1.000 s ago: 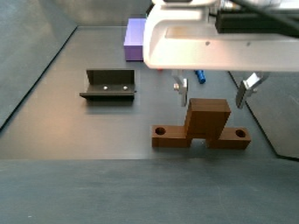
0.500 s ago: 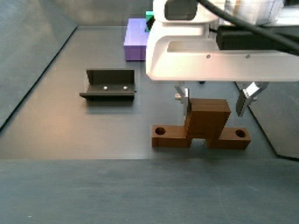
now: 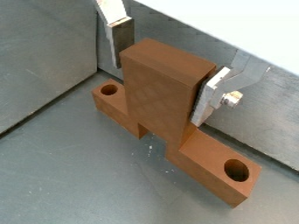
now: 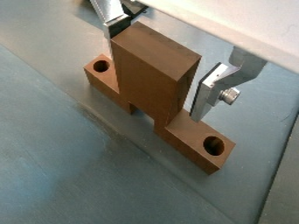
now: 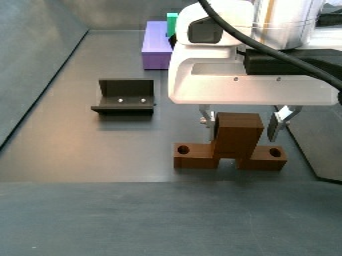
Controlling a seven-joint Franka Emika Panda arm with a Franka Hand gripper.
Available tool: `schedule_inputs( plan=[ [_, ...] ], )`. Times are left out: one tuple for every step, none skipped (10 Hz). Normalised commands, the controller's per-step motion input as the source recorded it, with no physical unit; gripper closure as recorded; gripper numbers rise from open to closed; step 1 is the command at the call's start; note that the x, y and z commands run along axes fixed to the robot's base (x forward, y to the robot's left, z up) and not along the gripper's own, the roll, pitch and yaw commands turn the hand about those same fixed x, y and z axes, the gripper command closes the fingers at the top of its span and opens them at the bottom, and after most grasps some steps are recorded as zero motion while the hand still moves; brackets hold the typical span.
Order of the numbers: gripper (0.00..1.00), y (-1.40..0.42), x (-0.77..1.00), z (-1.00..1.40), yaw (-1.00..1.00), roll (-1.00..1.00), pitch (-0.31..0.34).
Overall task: Pick up the brown object. Move up. Move to above the board. Insert the brown object.
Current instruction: Pick up the brown object.
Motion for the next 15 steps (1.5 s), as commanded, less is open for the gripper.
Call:
schedule_inputs(
  plan=[
    [1.00, 0.00, 0.00, 0.00, 0.00, 0.00, 0.000],
    [1.00, 0.00, 0.00, 0.00, 0.00, 0.00, 0.000],
    [1.00, 0.00, 0.00, 0.00, 0.00, 0.00, 0.000],
    [1.00, 0.00, 0.00, 0.00, 0.00, 0.00, 0.000],
    [1.00, 0.00, 0.00, 0.00, 0.00, 0.00, 0.000],
    [1.00, 0.00, 0.00, 0.00, 0.00, 0.00, 0.000],
    [1.00, 0.00, 0.00, 0.00, 0.00, 0.00, 0.000],
    [1.00, 0.00, 0.00, 0.00, 0.00, 0.00, 0.000],
    [1.00, 0.00, 0.00, 0.00, 0.00, 0.00, 0.000],
    [1.00, 0.00, 0.00, 0.00, 0.00, 0.00, 0.000],
    [1.00, 0.00, 0.00, 0.00, 0.00, 0.00, 0.000],
    [1.00, 0.00, 0.00, 0.00, 0.00, 0.00, 0.000],
    [1.00, 0.00, 0.00, 0.00, 0.00, 0.00, 0.000],
    [1.00, 0.00, 0.00, 0.00, 0.00, 0.00, 0.000],
    [1.00, 0.00, 0.00, 0.00, 0.00, 0.00, 0.000]
  ],
)
